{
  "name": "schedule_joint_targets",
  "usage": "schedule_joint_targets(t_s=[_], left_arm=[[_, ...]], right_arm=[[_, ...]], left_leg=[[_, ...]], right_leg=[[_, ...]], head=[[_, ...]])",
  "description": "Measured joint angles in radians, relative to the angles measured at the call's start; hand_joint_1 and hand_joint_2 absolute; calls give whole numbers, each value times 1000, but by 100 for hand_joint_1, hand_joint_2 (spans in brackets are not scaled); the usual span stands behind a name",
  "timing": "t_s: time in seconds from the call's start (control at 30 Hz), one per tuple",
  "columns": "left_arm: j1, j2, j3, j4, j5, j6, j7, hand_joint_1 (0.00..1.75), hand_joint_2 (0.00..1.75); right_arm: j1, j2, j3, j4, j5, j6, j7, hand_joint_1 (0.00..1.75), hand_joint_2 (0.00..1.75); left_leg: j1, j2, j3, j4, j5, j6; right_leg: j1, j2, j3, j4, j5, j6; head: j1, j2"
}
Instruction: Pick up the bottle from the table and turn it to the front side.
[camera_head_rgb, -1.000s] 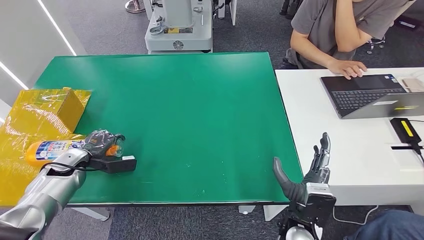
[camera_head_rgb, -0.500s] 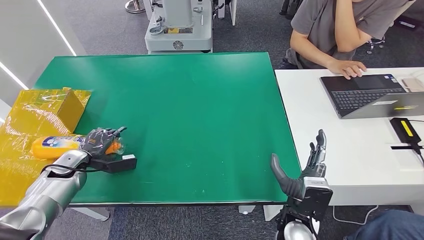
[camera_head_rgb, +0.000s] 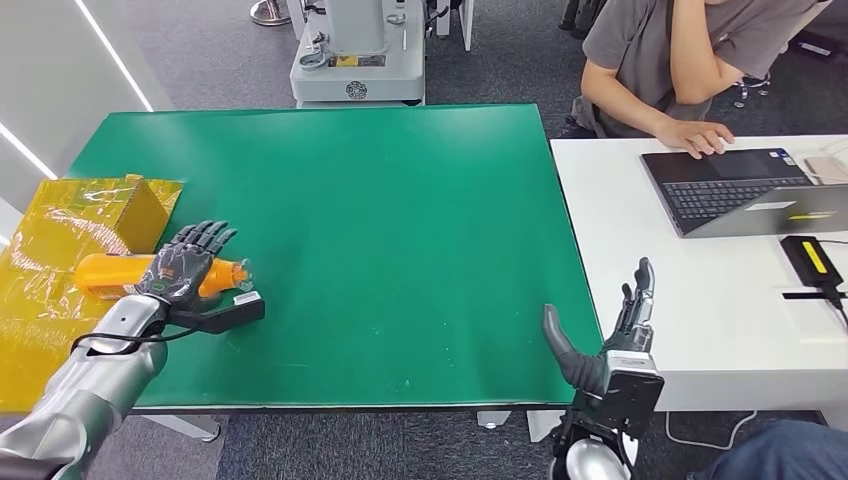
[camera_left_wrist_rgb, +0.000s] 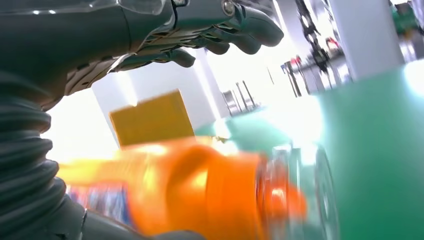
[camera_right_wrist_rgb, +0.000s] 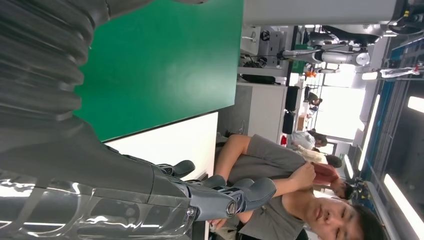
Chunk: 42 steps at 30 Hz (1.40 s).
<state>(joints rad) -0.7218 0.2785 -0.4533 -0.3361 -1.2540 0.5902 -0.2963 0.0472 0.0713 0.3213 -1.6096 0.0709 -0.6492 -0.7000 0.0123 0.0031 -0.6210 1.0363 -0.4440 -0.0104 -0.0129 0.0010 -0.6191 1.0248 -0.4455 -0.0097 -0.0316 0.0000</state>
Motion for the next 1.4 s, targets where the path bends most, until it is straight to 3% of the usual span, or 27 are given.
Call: schedule_joint_targets(t_s=[0.13,0.33,0.43,0.5,0.63,0.73,0.83,0.93,1.13,1.27,1.4], left_arm=[[43,-7,98,-98,21,95,-57,0,175],[129,-101,465,-403,-18,110,-358,0,175],[160,-146,590,-529,66,110,-382,0,175],[188,-175,615,-633,201,111,-386,0,175],[227,-235,585,-792,532,112,-387,0,175],[245,-272,531,-857,657,112,-388,0,175],[255,-289,482,-898,776,110,-388,0,175],[271,-292,391,-933,1046,83,-388,0,175],[336,-343,242,-969,1445,-154,-388,0,175],[358,-367,206,-969,1540,-232,-372,0,175],[393,-390,176,-986,1675,-377,-314,0,175]], right_arm=[[4,0,1,-10,-3,-14,0,0,175],[11,0,7,-18,-17,-20,0,0,175],[12,0,12,-21,-19,-20,0,0,175],[12,0,17,-21,-20,-19,0,0,175],[18,0,27,-20,-19,-15,0,0,175],[26,0,28,-20,-16,-14,0,0,175],[33,0,29,-20,-11,-12,0,0,175],[41,0,30,-20,0,-9,0,0,175],[57,0,33,-20,-59,36,15,0,175],[63,0,34,-20,-72,48,15,0,175],[63,0,45,-20,-72,57,13,0,175]], left_leg=[[0,0,0,0,0,0],[0,2,0,0,0,0],[0,3,1,0,-1,-1],[0,2,1,0,-1,-1],[0,-2,0,0,-1,-1],[0,-2,0,0,-1,-1],[0,-1,0,0,-1,-1],[0,-2,1,0,-1,-1],[0,-2,0,0,-1,-1],[0,-2,0,0,-1,0],[0,-2,0,0,-2,0]], right_leg=[[0,1,0,0,0,0],[0,2,0,0,0,0],[0,3,-1,0,0,0],[0,1,0,0,0,0],[0,-2,1,-1,-1,0],[0,-3,1,-1,-1,1],[0,-2,1,-1,0,0],[0,-2,1,-1,0,0],[0,-2,1,-1,-1,1],[0,-2,1,-1,-1,1],[0,-2,1,-1,-1,1]], head=[[0,0],[0,0],[0,0],[0,0],[0,0],[0,0],[0,0],[0,0],[0,0],[0,0],[0,0]])
